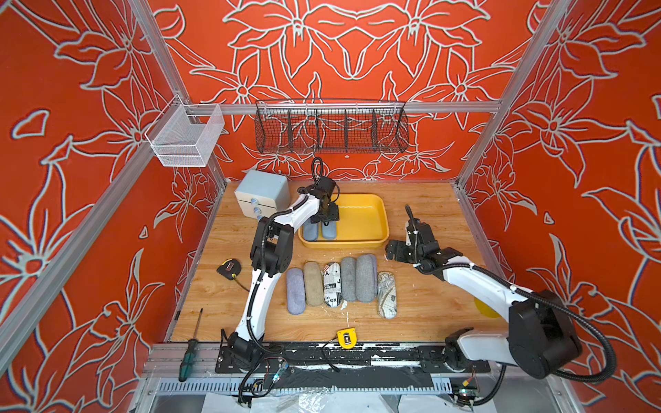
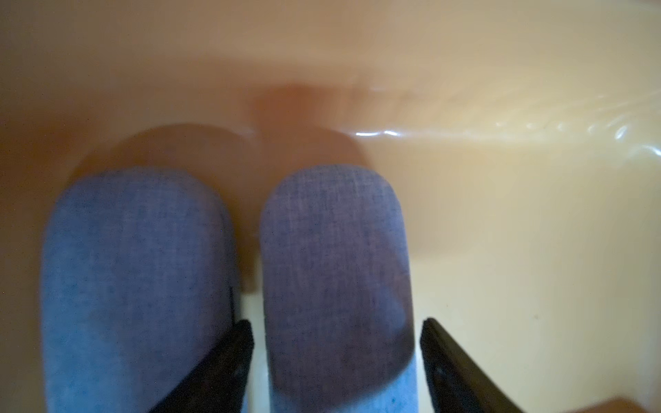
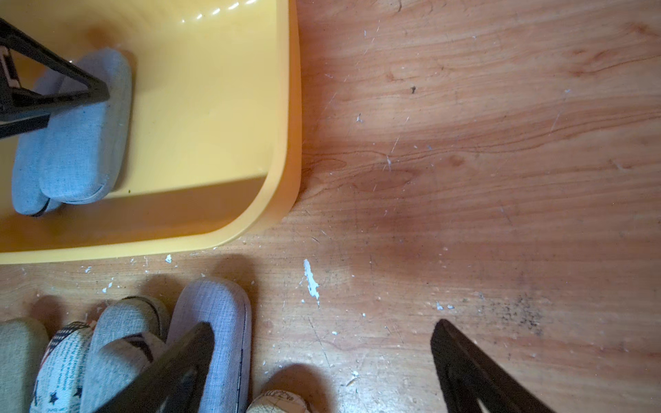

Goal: Put the glasses cases into the storage boxes
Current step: Place the glasses case in the storage box.

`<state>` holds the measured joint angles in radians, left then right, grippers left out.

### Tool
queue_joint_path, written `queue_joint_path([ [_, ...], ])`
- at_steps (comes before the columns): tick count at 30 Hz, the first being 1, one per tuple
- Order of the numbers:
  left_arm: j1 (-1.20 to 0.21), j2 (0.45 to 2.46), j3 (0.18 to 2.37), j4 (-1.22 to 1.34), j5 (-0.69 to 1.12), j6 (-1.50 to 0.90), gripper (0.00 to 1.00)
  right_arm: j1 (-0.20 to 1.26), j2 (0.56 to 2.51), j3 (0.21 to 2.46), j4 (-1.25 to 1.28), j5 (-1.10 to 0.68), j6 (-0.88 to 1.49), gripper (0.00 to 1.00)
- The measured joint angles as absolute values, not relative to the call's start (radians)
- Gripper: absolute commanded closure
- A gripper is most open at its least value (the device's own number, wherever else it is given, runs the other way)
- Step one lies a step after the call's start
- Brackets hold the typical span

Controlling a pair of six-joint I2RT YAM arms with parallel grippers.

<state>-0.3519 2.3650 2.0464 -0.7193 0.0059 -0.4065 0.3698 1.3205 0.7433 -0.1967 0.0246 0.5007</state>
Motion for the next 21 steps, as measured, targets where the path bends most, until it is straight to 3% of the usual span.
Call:
queue_joint_path([
  [4, -0.352, 2.352, 2.048, -0.721, 0.021, -0.402, 0.09, 0.370, 1.332, 0.758, -0.197, 0.023, 0.500, 0.03],
  [12, -0.363, 2.204, 2.016, -0.710, 0.052, -0.404, 0.06, 0.370, 1.340, 0.770, -0.197, 0.017, 0.498, 0.03],
  [21, -0.516, 1.949, 1.861, -0.664, 0.037, -0.442, 0.04, 0.370, 1.338, 0.770, -0.197, 0.019, 0.499, 0.03],
])
